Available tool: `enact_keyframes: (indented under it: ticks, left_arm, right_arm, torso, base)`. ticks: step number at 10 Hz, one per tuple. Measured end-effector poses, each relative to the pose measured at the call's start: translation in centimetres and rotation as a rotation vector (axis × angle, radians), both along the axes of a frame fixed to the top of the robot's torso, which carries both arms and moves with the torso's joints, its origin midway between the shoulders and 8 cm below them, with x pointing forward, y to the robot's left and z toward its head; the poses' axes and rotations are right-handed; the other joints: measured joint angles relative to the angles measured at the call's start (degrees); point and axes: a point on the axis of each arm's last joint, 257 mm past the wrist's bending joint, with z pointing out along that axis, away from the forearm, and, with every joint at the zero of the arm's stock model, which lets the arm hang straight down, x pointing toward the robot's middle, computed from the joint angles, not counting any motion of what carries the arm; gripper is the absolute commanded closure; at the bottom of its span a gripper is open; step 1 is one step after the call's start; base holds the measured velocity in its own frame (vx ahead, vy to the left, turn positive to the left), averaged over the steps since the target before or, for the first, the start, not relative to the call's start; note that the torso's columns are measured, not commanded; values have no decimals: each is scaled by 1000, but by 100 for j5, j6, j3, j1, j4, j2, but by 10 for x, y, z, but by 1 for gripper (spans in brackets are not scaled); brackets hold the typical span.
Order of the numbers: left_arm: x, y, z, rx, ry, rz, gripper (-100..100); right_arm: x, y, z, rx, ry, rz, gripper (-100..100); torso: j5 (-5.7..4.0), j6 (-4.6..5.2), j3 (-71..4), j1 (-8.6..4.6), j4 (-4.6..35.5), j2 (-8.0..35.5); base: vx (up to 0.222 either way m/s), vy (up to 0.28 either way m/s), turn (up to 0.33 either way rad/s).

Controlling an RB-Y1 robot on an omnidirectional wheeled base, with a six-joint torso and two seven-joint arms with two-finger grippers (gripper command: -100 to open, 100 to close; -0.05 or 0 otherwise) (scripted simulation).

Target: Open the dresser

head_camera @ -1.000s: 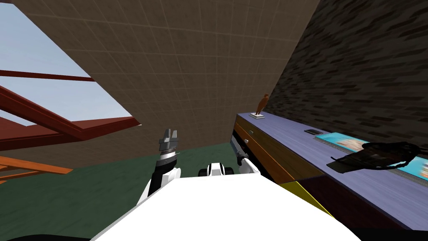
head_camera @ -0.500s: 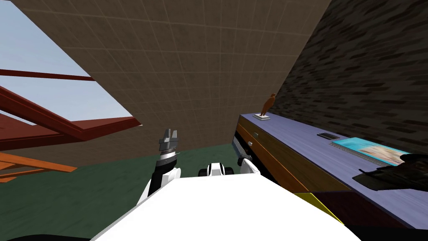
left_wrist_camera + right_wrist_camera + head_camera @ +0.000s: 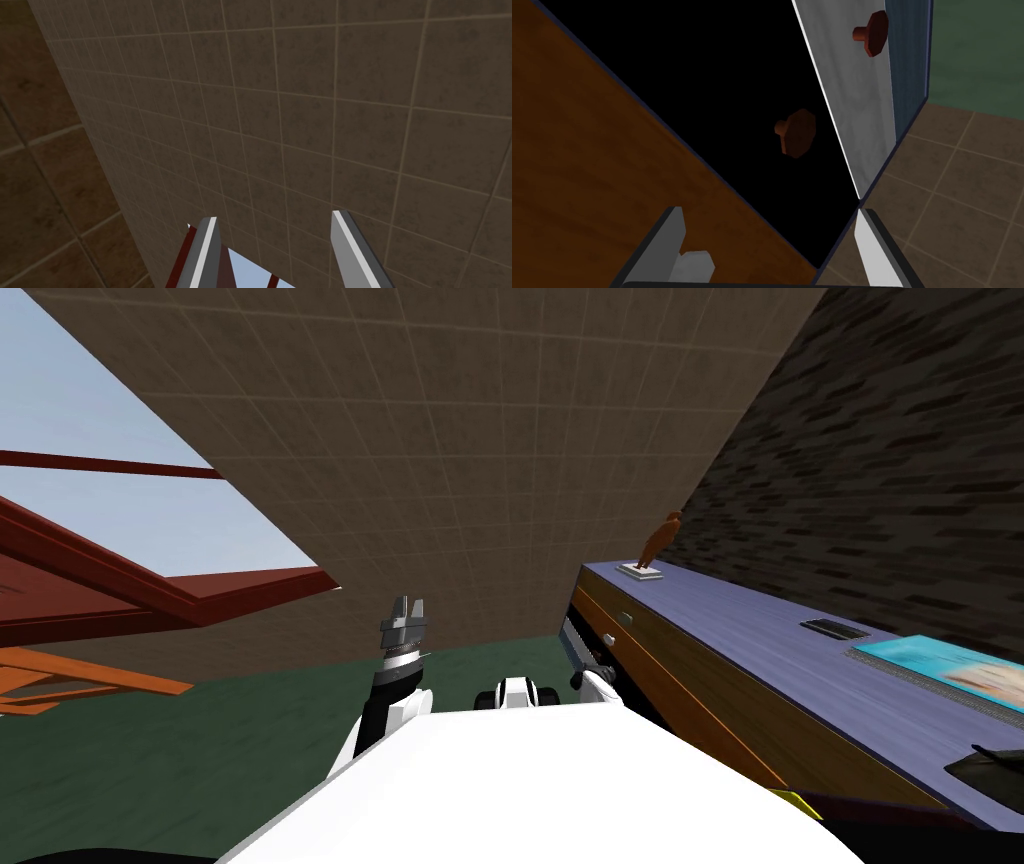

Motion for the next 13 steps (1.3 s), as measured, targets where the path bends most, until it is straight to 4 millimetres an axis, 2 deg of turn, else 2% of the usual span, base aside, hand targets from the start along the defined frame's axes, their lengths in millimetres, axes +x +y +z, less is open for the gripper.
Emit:
enact_keyframes:
  ticks: [6,8,10,13]
  left_arm:
    - [0,0,0,0,0,0,0]
    - [0,0,0,0,0,0,0]
    - [0,0,0,0,0,0,0]
    - [0,0,0,0,0,0,0]
  right_arm:
    - [-29,-51,14,-222,135,-24,-100]
    - [-34,-63,22,-287,171,-31,-100]
    - [-47,-84,33,-373,213,-38,-100]
    - [-53,-105,49,-467,255,-48,-100]
  torso:
    - [0,-1,-3,0,-2,-6]
    - [-2,0,-3,-6,-2,-5]
    - [0,0,-5,3,-2,-10]
    - [-1,0,0,-4,0,-1]
  base:
    - [64,29,33]
    - [62,19,32]
    - [74,31,33]
    - [52,17,32]
